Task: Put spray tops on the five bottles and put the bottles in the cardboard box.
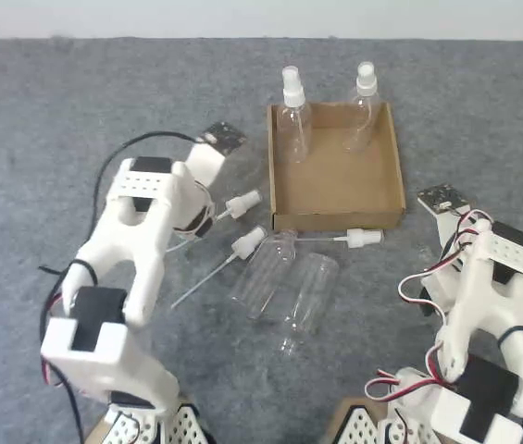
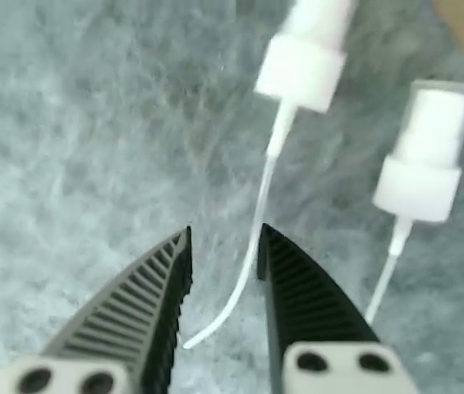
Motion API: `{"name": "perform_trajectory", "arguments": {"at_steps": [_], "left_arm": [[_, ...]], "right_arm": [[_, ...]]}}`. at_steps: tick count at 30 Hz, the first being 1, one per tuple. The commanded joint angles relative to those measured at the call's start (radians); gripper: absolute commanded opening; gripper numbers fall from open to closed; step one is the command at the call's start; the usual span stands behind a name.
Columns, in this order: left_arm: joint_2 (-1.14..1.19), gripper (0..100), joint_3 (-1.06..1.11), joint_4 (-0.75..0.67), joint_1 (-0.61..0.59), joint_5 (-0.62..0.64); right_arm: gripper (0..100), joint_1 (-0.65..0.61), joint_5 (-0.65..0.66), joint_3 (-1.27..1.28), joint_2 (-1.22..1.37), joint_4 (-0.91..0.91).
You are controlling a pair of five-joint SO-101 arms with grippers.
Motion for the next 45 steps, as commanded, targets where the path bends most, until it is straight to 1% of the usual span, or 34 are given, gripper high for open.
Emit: {"name": "perform_trajectory", "arguments": {"at_steps": [1, 4, 8, 10, 13, 16, 22, 25, 28, 34, 37, 42, 45], "left_arm": [[-0.114, 12, -0.008, -0.003, 0.005, 0.017], [-0.137, 14, -0.022, -0.063, 0.060, 0.021], [-0.135, 23, -0.018, -0.140, 0.147, 0.023], [-0.133, 25, -0.016, -0.167, 0.167, 0.023], [-0.091, 25, -0.027, -0.206, 0.173, 0.018], [0.002, 25, -0.059, -0.236, 0.169, 0.017], [0.181, 25, -0.203, -0.235, 0.169, 0.020], [0.253, 21, -0.260, -0.235, 0.167, 0.021], [0.288, 15, -0.271, -0.232, 0.166, 0.023], [0.229, 2, -0.271, -0.153, 0.114, 0.132], [0.183, 1, -0.271, -0.081, 0.078, 0.167], [0.069, 1, -0.272, 0.044, 0.005, 0.281], [-0.031, 1, -0.268, 0.084, -0.018, 0.310]], "right_arm": [[8.4, -0.012, 0.008, -0.002, -0.041, -0.002], [8.4, -0.012, 0.008, -0.002, -0.041, -0.002], [8.4, -0.012, 0.008, -0.002, -0.041, -0.002], [8.4, -0.012, 0.008, -0.002, -0.041, -0.002], [8.4, -0.010, 0.011, -0.002, -0.041, -0.002], [8.4, -0.010, 0.011, -0.002, -0.041, -0.002], [8.4, -0.010, 0.009, 0.000, -0.041, -0.002], [8.4, -0.010, 0.009, 0.000, -0.041, -0.002], [8.4, -0.008, 0.009, 0.000, -0.041, -0.002], [8.4, -0.005, 0.011, 0.000, -0.041, -0.002], [8.4, -0.007, 0.011, 0.000, -0.041, -0.002], [8.5, 0.002, 0.012, 0.000, -0.050, -0.002], [8.5, 0.013, 0.012, -0.003, -0.051, -0.002]]}}
